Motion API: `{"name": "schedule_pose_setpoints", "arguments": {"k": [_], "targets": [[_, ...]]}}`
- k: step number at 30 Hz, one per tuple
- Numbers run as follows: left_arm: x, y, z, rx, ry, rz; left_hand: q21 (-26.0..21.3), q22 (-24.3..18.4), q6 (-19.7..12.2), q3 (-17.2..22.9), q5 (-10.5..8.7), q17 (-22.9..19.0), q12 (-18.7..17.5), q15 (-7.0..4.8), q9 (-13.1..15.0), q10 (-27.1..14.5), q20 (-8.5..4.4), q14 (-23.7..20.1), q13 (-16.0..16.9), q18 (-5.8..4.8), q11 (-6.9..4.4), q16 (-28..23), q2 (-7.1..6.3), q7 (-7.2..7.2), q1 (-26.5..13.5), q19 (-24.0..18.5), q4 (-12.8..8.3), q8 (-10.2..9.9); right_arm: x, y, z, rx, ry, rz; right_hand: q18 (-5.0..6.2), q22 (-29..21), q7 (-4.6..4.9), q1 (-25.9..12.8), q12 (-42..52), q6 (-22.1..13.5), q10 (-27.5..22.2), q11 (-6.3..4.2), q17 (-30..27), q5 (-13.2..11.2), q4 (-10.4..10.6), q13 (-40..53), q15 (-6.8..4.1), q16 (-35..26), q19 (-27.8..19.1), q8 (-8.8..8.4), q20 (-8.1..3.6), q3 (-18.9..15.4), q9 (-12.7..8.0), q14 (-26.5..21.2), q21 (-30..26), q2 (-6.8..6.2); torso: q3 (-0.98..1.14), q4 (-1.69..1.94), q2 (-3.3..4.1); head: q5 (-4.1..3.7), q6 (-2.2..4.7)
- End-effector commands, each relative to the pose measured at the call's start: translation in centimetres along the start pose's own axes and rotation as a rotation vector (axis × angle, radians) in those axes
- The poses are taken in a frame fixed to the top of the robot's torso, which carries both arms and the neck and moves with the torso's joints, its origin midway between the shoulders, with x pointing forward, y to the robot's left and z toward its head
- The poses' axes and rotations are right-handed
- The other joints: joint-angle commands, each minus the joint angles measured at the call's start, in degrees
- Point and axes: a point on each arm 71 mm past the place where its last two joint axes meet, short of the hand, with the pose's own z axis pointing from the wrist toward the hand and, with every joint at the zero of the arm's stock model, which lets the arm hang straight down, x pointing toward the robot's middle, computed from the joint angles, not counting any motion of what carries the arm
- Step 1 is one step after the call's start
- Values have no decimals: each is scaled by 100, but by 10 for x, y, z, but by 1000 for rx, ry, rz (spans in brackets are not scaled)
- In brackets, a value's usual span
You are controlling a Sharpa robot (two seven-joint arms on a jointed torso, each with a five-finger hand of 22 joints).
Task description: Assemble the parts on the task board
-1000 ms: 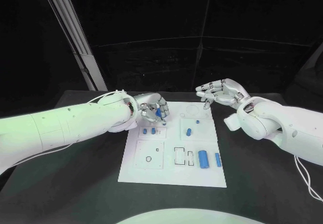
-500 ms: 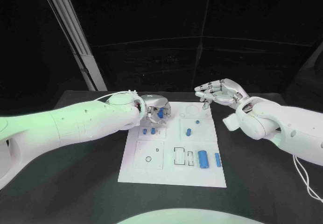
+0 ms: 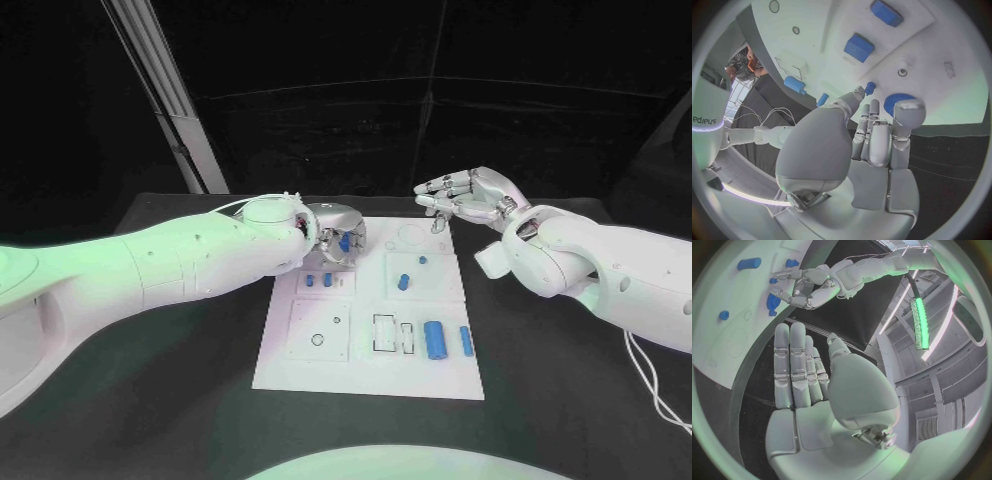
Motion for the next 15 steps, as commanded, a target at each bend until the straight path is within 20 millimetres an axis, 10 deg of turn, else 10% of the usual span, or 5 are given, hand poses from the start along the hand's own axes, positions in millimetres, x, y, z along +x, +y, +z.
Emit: {"name": "schedule_pose_setpoints", "arguments": {"k": [1, 15], "targets": [[3, 1, 1, -12, 41, 11, 50, 45, 55, 44, 6, -34, -26, -45, -12, 56, -7, 140, -13, -76, -1, -44, 51, 3, -3, 48, -9, -40, 1, 2, 1, -10, 8, 3, 27, -7, -10, -9, 32, -30, -59, 0, 5, 25, -3, -8, 29, -20, 34, 18, -5, -41, -1, 9, -24, 16, -3, 2, 1, -5, -7], [6, 5, 4, -44, 73, 10, 152, 158, 151, 116, 6, -116, -94, -61, -43, 191, -23, 141, -94, -89, -21, -62, 97, -9, -37, 57, -28, -104, 1, 2, 2, -10, 9, 4, 28, -14, -11, 2, 49, -32, -64, -2, 11, 35, 6, -17, 28, -29, 42, 28, -5, -45, 1, 15, -36, 42, -2, 8, -3, -5, -20]]}}
